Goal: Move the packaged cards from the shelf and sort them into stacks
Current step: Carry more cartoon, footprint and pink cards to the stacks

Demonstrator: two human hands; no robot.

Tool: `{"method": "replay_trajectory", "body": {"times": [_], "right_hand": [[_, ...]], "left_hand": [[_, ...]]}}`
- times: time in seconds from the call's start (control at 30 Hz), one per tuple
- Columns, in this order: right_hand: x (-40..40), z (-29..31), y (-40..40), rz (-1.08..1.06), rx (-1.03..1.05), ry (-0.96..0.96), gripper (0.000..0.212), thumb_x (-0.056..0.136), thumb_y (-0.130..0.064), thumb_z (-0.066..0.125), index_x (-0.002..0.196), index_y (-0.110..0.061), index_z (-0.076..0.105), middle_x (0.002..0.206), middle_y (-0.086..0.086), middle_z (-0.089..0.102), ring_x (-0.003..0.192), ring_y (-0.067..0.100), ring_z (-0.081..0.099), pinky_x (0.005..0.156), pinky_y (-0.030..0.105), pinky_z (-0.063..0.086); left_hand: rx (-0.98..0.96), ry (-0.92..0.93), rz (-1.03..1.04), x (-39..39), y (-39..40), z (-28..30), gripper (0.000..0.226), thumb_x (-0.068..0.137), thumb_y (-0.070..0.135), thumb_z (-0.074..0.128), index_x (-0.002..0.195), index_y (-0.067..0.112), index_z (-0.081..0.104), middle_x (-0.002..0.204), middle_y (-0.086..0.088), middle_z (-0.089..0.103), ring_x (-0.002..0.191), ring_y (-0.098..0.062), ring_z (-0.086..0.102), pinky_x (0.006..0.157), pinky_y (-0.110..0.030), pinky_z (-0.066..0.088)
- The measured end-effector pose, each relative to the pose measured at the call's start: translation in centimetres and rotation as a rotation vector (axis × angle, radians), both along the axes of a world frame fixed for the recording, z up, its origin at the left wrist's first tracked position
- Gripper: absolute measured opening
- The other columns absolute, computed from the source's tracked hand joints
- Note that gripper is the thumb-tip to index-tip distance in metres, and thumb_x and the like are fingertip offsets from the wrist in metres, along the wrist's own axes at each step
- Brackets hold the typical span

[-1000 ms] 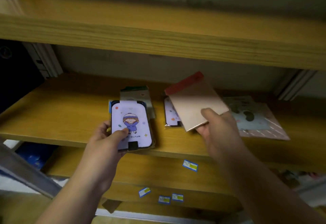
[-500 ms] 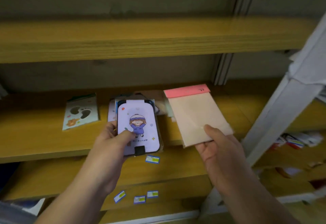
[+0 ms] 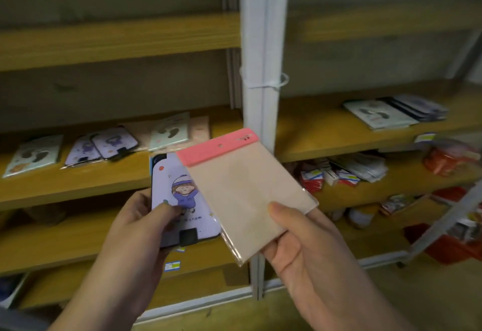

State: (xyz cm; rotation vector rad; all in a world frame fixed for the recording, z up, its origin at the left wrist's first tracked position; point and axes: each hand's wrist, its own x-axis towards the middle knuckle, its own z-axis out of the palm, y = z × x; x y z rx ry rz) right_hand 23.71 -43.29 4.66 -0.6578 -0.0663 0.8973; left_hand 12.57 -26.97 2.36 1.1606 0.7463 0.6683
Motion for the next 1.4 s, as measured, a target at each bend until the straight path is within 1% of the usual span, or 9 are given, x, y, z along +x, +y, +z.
{"method": "replay_trajectory", "body": {"times": [0.23, 0.33, 0.5, 0.67, 0.87, 1.03, 1.2, 1.3, 1.4], "right_hand": [[5.7, 0.6, -9.2, -0.154, -0.025, 0.026, 0.045, 0.077, 0.000, 0.062, 0.121, -0.010, 0.064, 0.113, 0.017, 0.075, 0.100, 0.034, 0.073, 0.080, 0.048, 0.060], [8.9, 0.3, -12.1, -0.252, -0.044, 0.052, 0.041, 0.078, -0.001, 0.063, 0.118, -0.011, 0.064, 0.111, 0.018, 0.075, 0.097, 0.034, 0.074, 0.072, 0.045, 0.063], [14.3, -1.0, -15.7, -0.417, -0.126, 0.058, 0.046, 0.070, -0.009, 0.070, 0.116, -0.010, 0.061, 0.104, 0.017, 0.077, 0.091, 0.031, 0.076, 0.064, 0.038, 0.063], [20.8, -2.5, -18.3, -0.542, -0.117, 0.100, 0.041, 0.082, -0.007, 0.065, 0.122, -0.008, 0.057, 0.112, 0.021, 0.074, 0.091, 0.033, 0.075, 0.057, 0.034, 0.061], [29.8, -2.8, -20.0, -0.651, -0.103, -0.002, 0.032, 0.091, -0.002, 0.059, 0.123, -0.005, 0.059, 0.110, 0.017, 0.076, 0.097, 0.028, 0.075, 0.066, 0.034, 0.062], [36.1, -2.8, -21.0, -0.734, -0.095, -0.027, 0.029, 0.093, -0.004, 0.058, 0.122, -0.007, 0.058, 0.083, 0.007, 0.078, 0.080, 0.017, 0.077, 0.066, 0.036, 0.062], [41.0, -3.2, -22.3, -0.788, -0.120, 0.020, 0.027, 0.095, -0.001, 0.054, 0.119, -0.010, 0.060, 0.111, 0.015, 0.076, 0.100, 0.029, 0.073, 0.073, 0.043, 0.063], [43.9, -3.6, -23.2, -0.811, -0.102, 0.035, 0.032, 0.095, 0.001, 0.052, 0.124, -0.009, 0.060, 0.116, 0.015, 0.074, 0.105, 0.030, 0.072, 0.082, 0.049, 0.059], [47.1, -3.9, -24.4, -0.779, -0.106, 0.083, 0.031, 0.095, 0.000, 0.054, 0.123, -0.011, 0.060, 0.116, 0.018, 0.074, 0.105, 0.033, 0.072, 0.070, 0.043, 0.063]], "left_hand": [[-0.029, 0.020, -0.120, 6.6, -8.0, 1.0, 0.023, 0.087, 0.002, 0.061, 0.109, 0.009, 0.064, 0.095, -0.015, 0.079, 0.079, -0.030, 0.077, 0.053, -0.033, 0.059], [-0.039, 0.043, -0.184, 10.5, -10.2, 1.2, 0.026, 0.087, 0.003, 0.062, 0.111, 0.012, 0.064, 0.097, -0.013, 0.079, 0.082, -0.030, 0.077, 0.061, -0.037, 0.058], [-0.088, 0.068, -0.277, 17.4, -12.7, 0.2, 0.028, 0.088, 0.004, 0.064, 0.114, 0.016, 0.062, 0.096, -0.008, 0.080, 0.082, -0.024, 0.078, 0.053, -0.029, 0.059], [-0.127, 0.069, -0.387, 25.5, -14.6, -0.5, 0.032, 0.091, 0.007, 0.065, 0.120, 0.020, 0.060, 0.092, -0.007, 0.080, 0.080, -0.026, 0.078, 0.063, -0.044, 0.064], [-0.187, 0.044, -0.443, 36.9, -15.7, -0.5, 0.033, 0.091, 0.007, 0.065, 0.118, 0.026, 0.059, 0.094, -0.009, 0.080, 0.082, -0.030, 0.078, 0.060, -0.039, 0.062], [-0.113, 0.069, -0.518, 45.3, -15.8, -0.7, 0.033, 0.093, 0.008, 0.062, 0.118, 0.029, 0.058, 0.096, -0.004, 0.080, 0.083, -0.025, 0.078, 0.063, -0.039, 0.062], [0.012, 0.123, -0.515, 52.3, -16.8, -1.3, 0.032, 0.092, 0.007, 0.064, 0.117, 0.027, 0.061, 0.105, -0.005, 0.078, 0.092, -0.025, 0.076, 0.085, -0.049, 0.060], [0.128, 0.120, -0.471, 56.9, -17.6, -1.7, 0.041, 0.090, 0.008, 0.067, 0.127, 0.027, 0.061, 0.109, 0.001, 0.076, 0.099, -0.021, 0.073, 0.086, -0.041, 0.059], [0.253, 0.139, -0.407, 61.5, -18.8, -2.0, 0.043, 0.092, 0.007, 0.065, 0.131, 0.023, 0.058, 0.113, 0.003, 0.071, 0.102, -0.018, 0.068, 0.083, -0.034, 0.057]]}}
